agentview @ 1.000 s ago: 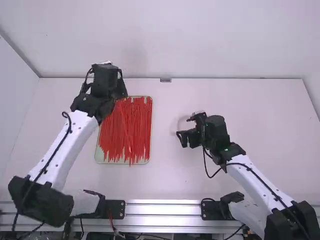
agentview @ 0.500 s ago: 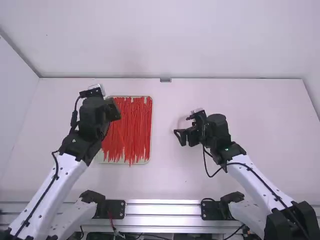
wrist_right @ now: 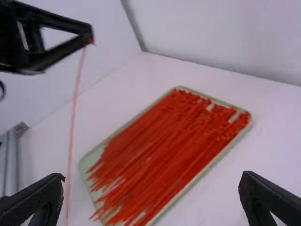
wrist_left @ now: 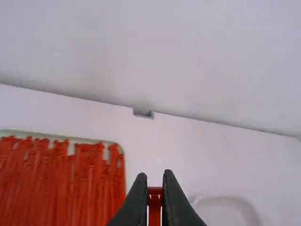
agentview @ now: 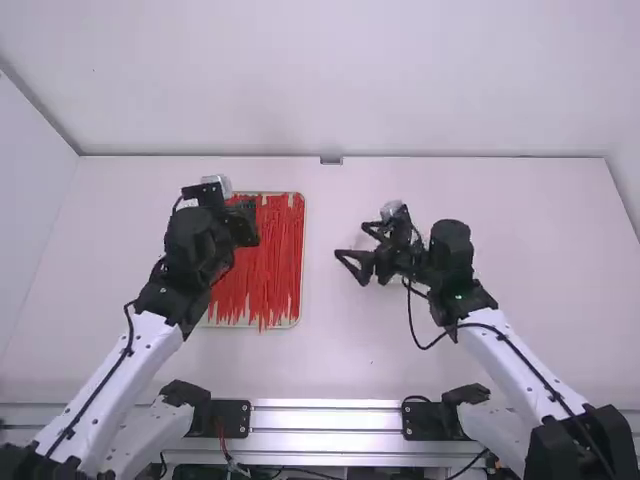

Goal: Fasten the cable tie

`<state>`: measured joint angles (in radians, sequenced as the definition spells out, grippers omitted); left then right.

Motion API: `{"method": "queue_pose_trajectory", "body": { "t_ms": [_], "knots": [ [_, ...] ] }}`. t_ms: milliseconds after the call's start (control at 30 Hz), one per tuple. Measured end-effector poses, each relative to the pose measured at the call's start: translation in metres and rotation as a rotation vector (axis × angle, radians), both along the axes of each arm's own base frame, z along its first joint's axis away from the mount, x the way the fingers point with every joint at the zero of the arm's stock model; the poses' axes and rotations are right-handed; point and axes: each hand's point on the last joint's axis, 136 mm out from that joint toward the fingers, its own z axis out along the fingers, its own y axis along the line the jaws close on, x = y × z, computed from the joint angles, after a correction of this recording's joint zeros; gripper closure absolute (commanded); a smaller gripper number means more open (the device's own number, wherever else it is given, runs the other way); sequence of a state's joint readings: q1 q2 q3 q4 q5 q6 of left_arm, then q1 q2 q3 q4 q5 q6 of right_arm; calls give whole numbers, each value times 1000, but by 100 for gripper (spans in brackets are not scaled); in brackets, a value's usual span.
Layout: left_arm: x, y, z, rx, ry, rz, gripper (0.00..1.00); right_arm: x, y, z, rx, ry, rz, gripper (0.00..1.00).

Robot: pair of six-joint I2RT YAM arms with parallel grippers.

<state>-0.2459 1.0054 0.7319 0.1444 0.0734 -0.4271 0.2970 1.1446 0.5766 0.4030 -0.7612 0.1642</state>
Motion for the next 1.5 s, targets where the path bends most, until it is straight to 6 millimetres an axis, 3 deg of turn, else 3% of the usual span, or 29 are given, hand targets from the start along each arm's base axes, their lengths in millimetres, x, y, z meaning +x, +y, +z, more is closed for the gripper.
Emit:
{"method": "queue_pose_trajectory", "body": {
  "t_ms": [267, 567, 767, 1100, 1167, 1267, 1367, 1467, 1500],
  "knots": [
    [0, -36, 25, -68, -102, -135, 98, -2, 14, 26, 92, -29, 11, 1],
    [-7, -52, 45, -105, -171, -225, 98, -4, 31, 44, 160, -36, -29, 0],
    [-14, -63, 57, -151, -205, -284, 98, -3, 46, 44, 190, -27, -48, 1],
    [-25, -86, 63, -172, -219, -345, 98, 1, 73, 41, 251, -34, -37, 12],
    [-25, -86, 63, -172, -219, -343, 98, 2, 75, 40, 258, -42, -30, 18],
    [-25, -86, 63, -175, -217, -342, 98, 2, 78, 40, 264, -51, -18, 34],
    [-26, -88, 63, -176, -216, -349, 98, 2, 78, 40, 267, -50, -16, 41],
    [-29, -94, 62, -177, -214, -365, 98, 2, 78, 41, 268, -53, -15, 67],
    [-30, -94, 62, -177, -213, -368, 98, 1, 78, 41, 269, -53, -14, 71]
  ]
}}
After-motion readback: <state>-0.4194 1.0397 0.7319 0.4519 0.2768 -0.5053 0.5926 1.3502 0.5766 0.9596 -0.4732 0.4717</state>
